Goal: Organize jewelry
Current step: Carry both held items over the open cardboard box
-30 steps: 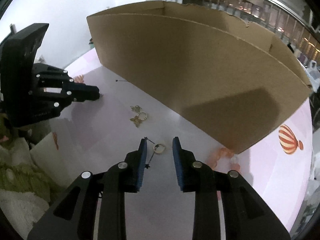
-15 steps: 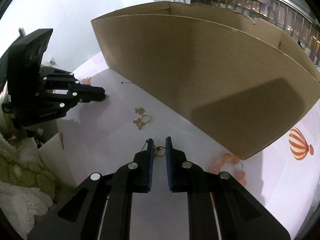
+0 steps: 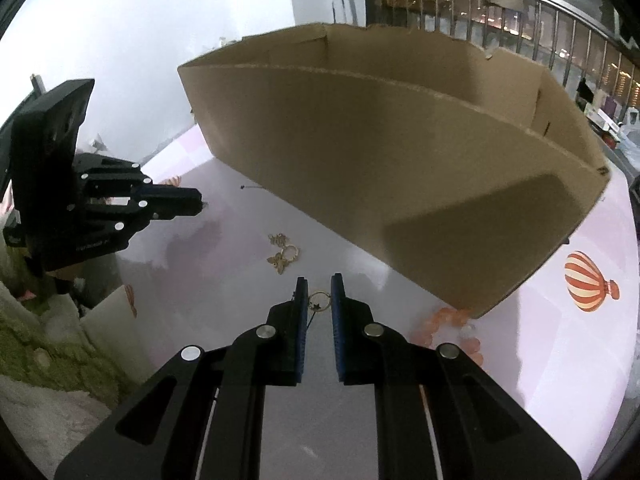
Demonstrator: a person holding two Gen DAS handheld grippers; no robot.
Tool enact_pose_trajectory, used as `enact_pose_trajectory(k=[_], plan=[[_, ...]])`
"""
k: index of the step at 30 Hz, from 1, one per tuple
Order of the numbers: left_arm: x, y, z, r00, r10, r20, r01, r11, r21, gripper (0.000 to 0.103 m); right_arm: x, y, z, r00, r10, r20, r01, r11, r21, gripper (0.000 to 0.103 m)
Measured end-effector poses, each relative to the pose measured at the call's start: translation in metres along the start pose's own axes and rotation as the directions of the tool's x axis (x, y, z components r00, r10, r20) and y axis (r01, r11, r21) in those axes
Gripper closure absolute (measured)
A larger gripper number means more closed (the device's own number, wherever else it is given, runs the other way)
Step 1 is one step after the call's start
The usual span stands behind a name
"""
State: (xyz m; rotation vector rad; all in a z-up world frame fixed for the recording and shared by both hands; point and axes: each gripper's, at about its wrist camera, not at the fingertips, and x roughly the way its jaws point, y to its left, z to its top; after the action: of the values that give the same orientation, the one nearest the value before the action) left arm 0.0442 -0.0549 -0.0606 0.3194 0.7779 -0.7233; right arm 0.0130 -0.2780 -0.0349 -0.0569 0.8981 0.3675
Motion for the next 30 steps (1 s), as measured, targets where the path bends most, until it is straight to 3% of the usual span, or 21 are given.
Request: enact_pose_trajectory(k=[13,19,22,25,30], plan=[[-0.051,0.0,0.023,0.992,-0.008,0.125,0.011,1.0,-0.023,0.099,-0.041,0.011,0.015,0.991,0.0,0.135,-0.003,1.0,0.018,0.091],[-0.085,0.0,0.062,0.966,-0.036,0.255,0.035,0.999,0.007,0.099,-0.078,0.019,0.047,0.961,0.022,0.274,-0.022,1.0,-0.001,0.091],[-0.084,0.0,0.088,0.955,-0.045,0.292,0.04,0.999,0.022,0.099,-0.089,0.014,0.066,0.941,0.032,0.336,-0.039,0.999,0.016,0.091],[-0.067,-0.001,0.11,0.957,-0.038,0.288,0.028,0.999,0.037,0.099,-0.081,0.008,0.082,0.937,-0.003,0.348,-0.015,0.999,0.049,0.091],[-0.016,0.006,0.14,0.983,-0.029,0.18,0.026,1.0,0.018,0.099,-0.048,-0.007,0.101,0.96,-0.079,0.269,0.039,0.988,0.149,0.091]])
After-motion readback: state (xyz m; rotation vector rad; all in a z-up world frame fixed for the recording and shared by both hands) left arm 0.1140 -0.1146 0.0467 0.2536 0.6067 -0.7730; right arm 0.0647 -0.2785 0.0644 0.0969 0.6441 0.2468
